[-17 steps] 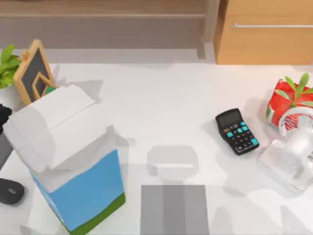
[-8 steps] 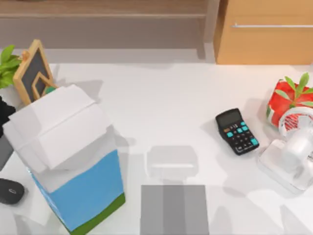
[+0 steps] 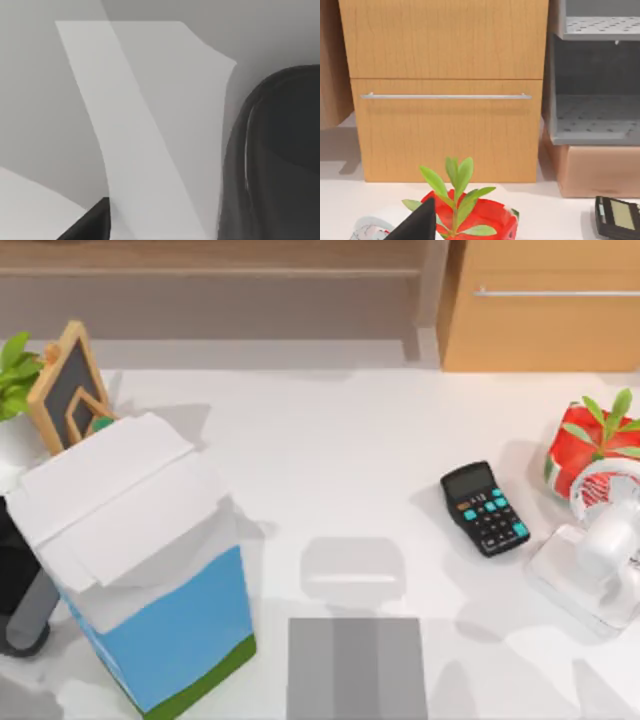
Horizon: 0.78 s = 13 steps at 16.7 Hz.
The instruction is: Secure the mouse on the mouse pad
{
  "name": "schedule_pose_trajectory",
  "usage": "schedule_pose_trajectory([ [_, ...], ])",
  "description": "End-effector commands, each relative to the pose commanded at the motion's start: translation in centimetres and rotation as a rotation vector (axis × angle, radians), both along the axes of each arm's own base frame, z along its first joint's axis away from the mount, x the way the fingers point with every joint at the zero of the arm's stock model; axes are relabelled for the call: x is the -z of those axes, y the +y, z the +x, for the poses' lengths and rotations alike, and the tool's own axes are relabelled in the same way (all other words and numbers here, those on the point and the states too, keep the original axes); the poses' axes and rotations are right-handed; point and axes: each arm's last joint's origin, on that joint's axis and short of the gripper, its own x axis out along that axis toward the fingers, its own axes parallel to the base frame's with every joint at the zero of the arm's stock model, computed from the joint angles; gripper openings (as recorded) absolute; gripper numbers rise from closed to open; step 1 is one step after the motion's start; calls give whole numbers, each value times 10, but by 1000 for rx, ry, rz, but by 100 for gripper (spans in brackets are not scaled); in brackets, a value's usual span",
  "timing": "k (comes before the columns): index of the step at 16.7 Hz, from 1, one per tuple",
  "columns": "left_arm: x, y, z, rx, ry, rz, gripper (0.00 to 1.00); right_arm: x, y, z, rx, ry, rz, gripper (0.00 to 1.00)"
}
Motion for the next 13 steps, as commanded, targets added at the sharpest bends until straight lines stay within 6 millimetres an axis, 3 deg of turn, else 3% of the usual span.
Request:
schedule_pose_trajectory([
  [5, 4, -2, -4, 0, -2, -1, 100, 0, 0, 0, 0, 0, 0, 100],
  [13, 4, -2, -4, 0, -2, -1, 40, 0, 0, 0, 0, 0, 0, 100],
])
